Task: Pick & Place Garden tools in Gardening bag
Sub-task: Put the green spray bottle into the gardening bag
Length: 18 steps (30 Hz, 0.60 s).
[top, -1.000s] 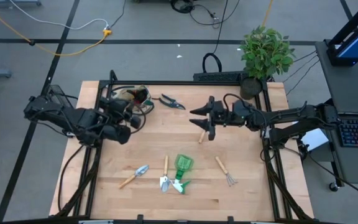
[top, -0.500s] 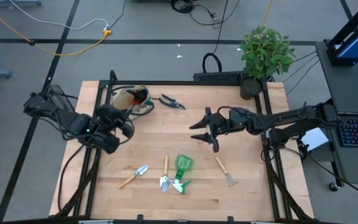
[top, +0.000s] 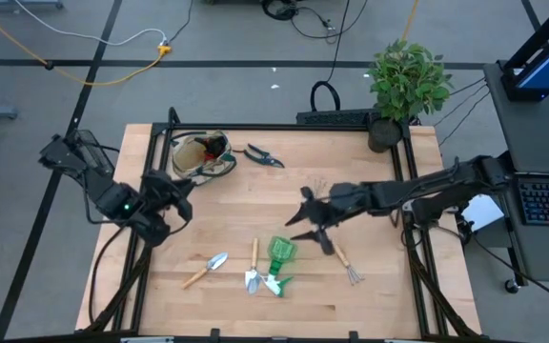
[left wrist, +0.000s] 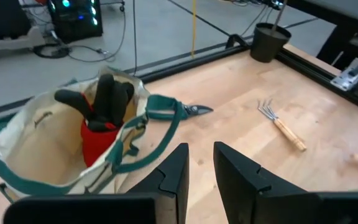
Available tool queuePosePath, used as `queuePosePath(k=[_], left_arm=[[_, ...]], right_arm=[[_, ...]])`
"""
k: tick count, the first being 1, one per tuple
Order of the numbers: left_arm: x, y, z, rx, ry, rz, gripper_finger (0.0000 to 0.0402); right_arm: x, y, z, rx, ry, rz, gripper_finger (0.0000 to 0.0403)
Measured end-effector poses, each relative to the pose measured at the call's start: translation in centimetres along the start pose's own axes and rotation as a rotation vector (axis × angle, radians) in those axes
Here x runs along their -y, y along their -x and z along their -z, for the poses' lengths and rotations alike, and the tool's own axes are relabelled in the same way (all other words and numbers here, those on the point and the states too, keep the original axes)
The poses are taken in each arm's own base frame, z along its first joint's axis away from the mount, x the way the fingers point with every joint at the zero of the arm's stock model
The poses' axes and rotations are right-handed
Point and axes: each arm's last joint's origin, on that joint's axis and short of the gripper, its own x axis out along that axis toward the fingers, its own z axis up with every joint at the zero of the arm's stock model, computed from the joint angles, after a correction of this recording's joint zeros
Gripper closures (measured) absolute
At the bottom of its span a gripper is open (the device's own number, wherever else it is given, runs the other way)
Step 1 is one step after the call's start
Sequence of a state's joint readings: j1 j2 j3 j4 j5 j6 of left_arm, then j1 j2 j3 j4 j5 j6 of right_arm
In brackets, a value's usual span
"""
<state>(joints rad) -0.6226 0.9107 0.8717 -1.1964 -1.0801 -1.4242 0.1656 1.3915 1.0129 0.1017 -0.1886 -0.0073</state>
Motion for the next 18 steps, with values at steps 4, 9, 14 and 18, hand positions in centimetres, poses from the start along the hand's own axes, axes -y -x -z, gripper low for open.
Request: queuePosePath(k=[4, 9, 14, 18], left_arm=[[-0.1, 0.3, 0.5, -0.008, -0.016, 0.024, 0.0325], [0.0, 0.7, 0.8, -0.024, -0.060, 0.060, 0.0325], [0.1, 1.3, 1.2, -0.033, -0.087, 0.099, 0.0325], [0.1, 1.7, 1.4, -0.033, -0.100, 0.129, 0.0325]], right_arm=[[-1.0, -2.4, -0.7, -0.059, 0.044, -0.042, 0.0222], [-2.2, -5.0, -0.9, -0.112, 0.128, -0.086, 0.0222], [-3.6, -7.1, -0.7, -0.224, 0.187, -0.137, 0.0222], [-4.7, -8.6, -0.1, -0.296, 0.240, -0.172, 0.0222]])
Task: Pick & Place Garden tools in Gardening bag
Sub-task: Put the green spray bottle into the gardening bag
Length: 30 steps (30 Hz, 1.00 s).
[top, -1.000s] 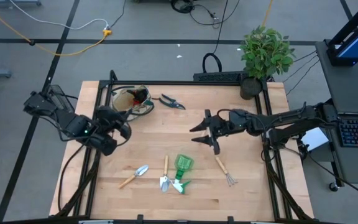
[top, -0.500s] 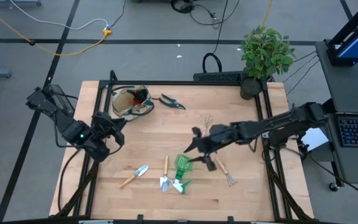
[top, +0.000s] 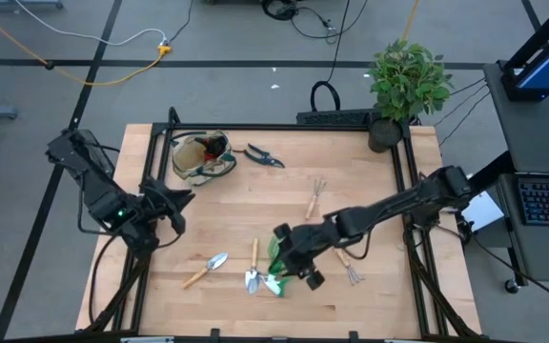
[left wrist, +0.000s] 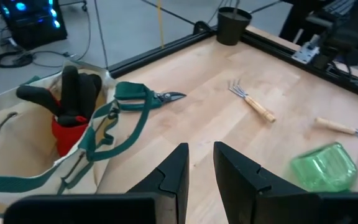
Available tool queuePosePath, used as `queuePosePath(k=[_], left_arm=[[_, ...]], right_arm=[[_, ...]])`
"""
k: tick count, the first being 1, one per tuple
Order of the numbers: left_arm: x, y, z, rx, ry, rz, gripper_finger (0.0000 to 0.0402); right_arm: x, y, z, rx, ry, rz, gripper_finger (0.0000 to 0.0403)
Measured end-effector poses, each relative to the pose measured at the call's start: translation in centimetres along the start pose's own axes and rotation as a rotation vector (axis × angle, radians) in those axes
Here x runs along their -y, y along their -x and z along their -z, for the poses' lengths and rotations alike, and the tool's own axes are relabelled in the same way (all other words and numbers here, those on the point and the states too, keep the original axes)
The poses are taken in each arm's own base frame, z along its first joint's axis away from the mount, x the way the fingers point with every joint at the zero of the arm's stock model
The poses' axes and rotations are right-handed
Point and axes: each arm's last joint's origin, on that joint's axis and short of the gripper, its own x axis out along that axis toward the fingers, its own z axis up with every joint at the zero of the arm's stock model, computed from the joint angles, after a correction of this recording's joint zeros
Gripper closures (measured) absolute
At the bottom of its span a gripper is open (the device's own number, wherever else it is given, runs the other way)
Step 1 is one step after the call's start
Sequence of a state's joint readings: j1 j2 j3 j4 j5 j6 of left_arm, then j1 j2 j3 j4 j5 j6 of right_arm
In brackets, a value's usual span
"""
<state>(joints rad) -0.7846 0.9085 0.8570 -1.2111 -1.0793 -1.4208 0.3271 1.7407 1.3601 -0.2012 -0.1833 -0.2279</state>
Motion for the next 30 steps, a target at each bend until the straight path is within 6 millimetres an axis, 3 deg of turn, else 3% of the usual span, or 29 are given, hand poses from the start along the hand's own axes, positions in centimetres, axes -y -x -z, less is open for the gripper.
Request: queuePosePath(k=[10, 20, 30], left_arm=[[0.1, 0.4, 0.2, 0.004, -0.013, 0.033, 0.0325], [0.1, 0.5, 0.2, 0.004, -0.012, 0.036, 0.0325], [0.2, 0.5, 0.3, 0.003, -0.015, 0.037, 0.0325]], right_arm=[[-0.6, -3.9, 0.6, -0.138, 0.223, 0.009, 0.0222], [-1.1, -6.3, 1.1, -0.310, 0.342, -0.005, 0.0222], [-0.6, -8.0, 0.3, -0.339, 0.433, 0.056, 0.0222]])
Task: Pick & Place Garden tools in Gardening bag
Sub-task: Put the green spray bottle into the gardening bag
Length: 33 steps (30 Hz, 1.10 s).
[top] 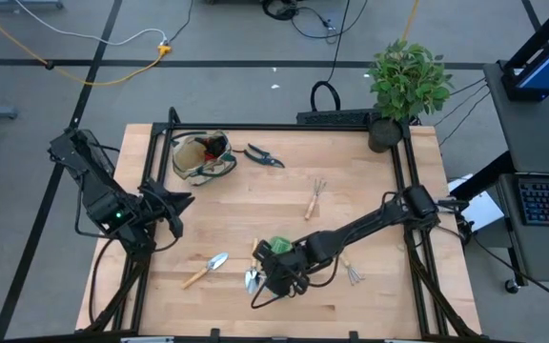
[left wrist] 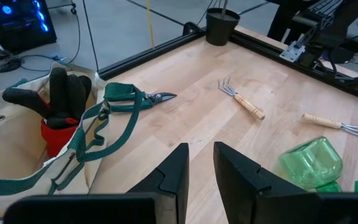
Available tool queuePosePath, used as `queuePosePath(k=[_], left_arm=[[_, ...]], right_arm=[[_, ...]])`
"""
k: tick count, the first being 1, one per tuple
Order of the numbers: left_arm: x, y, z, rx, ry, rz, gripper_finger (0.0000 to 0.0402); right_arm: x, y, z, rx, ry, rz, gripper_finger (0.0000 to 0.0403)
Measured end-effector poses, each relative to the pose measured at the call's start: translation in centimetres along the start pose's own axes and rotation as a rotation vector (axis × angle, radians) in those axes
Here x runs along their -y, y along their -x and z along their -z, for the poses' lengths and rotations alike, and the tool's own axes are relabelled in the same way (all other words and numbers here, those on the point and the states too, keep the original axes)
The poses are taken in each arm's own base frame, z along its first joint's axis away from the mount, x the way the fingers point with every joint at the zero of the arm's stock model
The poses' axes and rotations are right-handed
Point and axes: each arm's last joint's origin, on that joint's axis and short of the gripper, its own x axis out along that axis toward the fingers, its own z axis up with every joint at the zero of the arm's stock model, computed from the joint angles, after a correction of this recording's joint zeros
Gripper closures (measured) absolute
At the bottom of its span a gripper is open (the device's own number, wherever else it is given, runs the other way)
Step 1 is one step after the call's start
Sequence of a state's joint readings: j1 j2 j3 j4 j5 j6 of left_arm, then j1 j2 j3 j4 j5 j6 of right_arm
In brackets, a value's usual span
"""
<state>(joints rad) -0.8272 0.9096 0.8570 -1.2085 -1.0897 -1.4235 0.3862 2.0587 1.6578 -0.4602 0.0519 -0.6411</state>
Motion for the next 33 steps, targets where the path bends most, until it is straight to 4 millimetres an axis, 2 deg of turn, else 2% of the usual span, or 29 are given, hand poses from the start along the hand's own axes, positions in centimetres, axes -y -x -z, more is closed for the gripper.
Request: queuePosePath(k=[9, 18, 21, 33], left_arm=[[0.0, 0.0, 0.0, -0.010, -0.003, 0.002, 0.0325], [0.1, 0.0, 0.0, -0.016, -0.002, 0.005, 0.0325], [0.1, 0.0, 0.0, -0.017, -0.001, 0.006, 0.0325], [0.1, 0.0, 0.0, -0.018, -0.003, 0.006, 0.0325]], right_arm=[[-0.6, -0.9, 0.9, -0.075, 0.009, -0.056, 0.0222], [-1.1, -3.2, 1.7, -0.126, 0.045, -0.068, 0.0222], [-1.3, -3.3, 2.3, -0.171, 0.058, -0.090, 0.0222], [0.0, -3.2, 3.3, -0.194, -0.025, -0.078, 0.0222]])
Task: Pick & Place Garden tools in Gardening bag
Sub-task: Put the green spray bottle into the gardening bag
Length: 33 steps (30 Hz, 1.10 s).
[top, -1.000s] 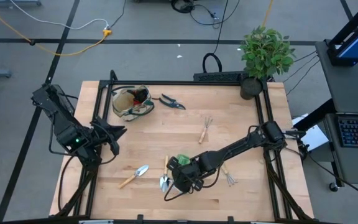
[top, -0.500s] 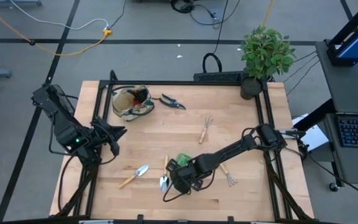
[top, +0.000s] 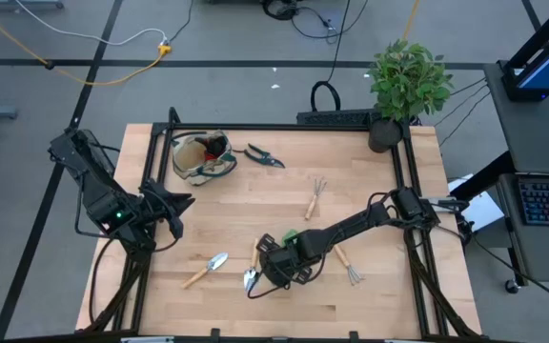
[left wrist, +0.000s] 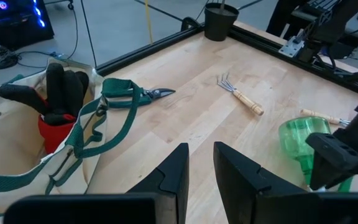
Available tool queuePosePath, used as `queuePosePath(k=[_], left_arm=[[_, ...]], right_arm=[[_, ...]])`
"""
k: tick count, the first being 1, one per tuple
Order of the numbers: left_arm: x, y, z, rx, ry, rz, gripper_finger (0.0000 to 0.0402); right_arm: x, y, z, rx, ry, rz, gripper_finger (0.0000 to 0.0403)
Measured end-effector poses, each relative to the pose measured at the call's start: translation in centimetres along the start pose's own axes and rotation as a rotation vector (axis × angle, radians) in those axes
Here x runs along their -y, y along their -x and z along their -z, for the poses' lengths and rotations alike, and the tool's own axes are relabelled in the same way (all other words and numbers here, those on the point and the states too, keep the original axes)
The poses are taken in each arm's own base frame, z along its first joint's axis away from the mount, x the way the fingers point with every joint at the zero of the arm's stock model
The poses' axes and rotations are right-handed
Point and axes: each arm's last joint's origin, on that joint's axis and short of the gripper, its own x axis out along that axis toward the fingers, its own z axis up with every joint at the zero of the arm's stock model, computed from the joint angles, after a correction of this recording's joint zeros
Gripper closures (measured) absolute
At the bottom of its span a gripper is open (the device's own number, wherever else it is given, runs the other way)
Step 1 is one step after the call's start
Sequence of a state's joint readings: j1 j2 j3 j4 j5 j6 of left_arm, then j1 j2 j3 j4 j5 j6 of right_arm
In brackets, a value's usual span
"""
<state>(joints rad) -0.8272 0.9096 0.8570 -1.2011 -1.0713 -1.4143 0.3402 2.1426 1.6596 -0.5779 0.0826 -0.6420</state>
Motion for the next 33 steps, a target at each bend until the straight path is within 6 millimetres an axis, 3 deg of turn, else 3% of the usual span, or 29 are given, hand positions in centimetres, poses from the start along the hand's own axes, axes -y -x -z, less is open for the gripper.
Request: queuePosePath(k=[8, 16, 23, 33], left_arm=[[0.0, 0.0, 0.0, 0.000, -0.001, 0.000, 0.0325], [0.0, 0.0, 0.0, 0.001, -0.005, 0.000, 0.0325], [0.0, 0.0, 0.0, 0.000, -0.005, 0.000, 0.0325], [0.0, 0.0, 0.0, 0.000, -0.024, 0.000, 0.0325]], right_arm=[[0.1, 0.0, 0.9, -0.057, -0.054, -0.039, 0.0222], [-1.0, -1.9, 1.5, -0.144, -0.047, -0.096, 0.0228], [-1.0, -2.1, 1.4, -0.140, -0.047, -0.093, 0.0267], [-0.5, -1.6, 1.2, -0.184, -0.101, -0.037, 0.0270]])
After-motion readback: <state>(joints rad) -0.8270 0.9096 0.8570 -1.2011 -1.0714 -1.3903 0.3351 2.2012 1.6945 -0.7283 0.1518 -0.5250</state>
